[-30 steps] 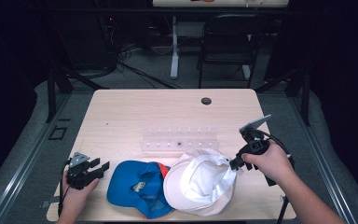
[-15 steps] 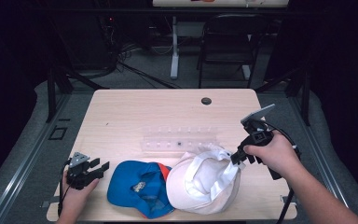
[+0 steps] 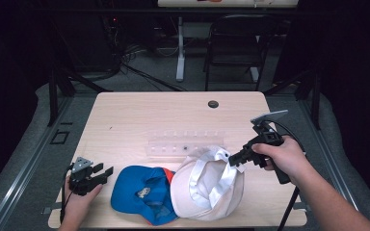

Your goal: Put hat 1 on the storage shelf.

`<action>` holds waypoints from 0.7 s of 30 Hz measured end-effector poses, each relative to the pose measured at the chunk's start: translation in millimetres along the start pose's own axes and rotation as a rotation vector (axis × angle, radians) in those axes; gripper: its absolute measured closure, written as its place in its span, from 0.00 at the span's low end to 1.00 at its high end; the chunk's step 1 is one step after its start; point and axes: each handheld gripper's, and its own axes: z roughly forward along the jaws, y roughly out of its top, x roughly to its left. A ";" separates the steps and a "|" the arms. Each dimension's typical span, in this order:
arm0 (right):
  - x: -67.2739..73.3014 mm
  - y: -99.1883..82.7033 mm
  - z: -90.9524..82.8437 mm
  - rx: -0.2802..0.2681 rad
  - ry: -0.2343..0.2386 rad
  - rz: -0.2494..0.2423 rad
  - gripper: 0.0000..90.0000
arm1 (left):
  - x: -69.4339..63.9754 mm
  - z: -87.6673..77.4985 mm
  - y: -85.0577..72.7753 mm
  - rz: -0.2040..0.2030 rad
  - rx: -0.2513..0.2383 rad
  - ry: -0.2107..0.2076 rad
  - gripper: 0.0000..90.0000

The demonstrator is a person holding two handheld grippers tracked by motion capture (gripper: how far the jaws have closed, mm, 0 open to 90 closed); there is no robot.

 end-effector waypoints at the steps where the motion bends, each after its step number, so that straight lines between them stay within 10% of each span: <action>1: 1.7 -0.8 0.4 -0.007 0.028 0.009 0.91 | 0.0 -0.2 0.0 0.000 0.000 0.000 0.57; 6: 10.5 -2.5 4.7 -0.019 0.146 0.002 0.91 | -0.7 -0.3 0.0 0.001 -0.003 0.002 0.57; 21: 28.3 -3.6 0.8 -0.030 0.308 -0.019 0.91 | -0.6 -0.4 -0.3 0.004 -0.002 0.002 0.57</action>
